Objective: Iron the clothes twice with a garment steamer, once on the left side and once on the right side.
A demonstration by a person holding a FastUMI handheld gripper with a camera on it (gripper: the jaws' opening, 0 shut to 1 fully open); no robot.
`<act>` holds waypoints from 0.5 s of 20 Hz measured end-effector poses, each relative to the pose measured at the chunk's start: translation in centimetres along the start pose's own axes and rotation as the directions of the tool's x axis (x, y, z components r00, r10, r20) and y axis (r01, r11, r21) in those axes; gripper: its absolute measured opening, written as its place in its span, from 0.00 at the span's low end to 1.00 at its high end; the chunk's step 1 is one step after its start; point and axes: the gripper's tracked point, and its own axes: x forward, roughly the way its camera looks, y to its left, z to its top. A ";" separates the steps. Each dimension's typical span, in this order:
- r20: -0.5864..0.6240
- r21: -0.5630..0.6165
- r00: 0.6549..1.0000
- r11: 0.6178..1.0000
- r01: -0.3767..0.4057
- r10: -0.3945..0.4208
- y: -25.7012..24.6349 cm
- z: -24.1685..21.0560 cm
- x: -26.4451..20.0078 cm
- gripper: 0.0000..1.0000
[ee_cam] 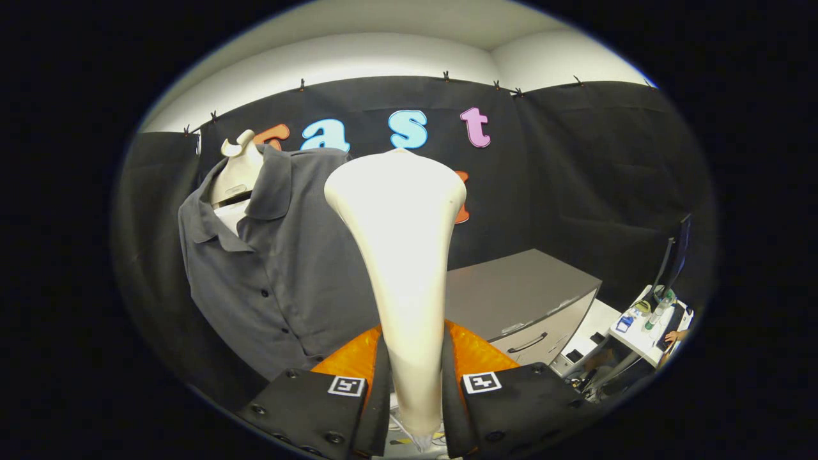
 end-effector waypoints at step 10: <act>-0.015 -0.002 0.999 0.999 -0.034 0.034 -5.4 1.6 2.7 0.42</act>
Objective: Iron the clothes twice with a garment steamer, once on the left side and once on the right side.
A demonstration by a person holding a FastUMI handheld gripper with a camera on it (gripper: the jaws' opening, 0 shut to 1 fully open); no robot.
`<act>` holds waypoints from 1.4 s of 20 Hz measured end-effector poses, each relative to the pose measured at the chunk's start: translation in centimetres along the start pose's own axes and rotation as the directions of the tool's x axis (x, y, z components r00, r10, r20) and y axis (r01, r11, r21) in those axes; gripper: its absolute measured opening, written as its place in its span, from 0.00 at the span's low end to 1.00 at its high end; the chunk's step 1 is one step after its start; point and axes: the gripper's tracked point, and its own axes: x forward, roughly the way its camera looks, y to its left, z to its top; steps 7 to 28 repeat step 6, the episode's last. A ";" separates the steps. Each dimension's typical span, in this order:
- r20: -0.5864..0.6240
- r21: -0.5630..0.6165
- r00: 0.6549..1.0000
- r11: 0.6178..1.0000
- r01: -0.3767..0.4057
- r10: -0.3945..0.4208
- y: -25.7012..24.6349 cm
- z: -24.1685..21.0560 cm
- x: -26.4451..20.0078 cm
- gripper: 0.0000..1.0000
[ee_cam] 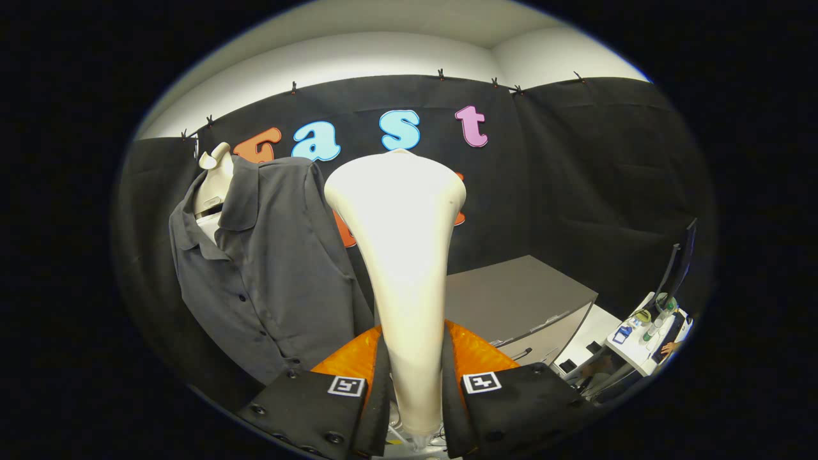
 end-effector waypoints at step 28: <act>-0.022 -0.005 1.000 1.000 -0.016 0.015 -0.8 -0.5 1.3 0.42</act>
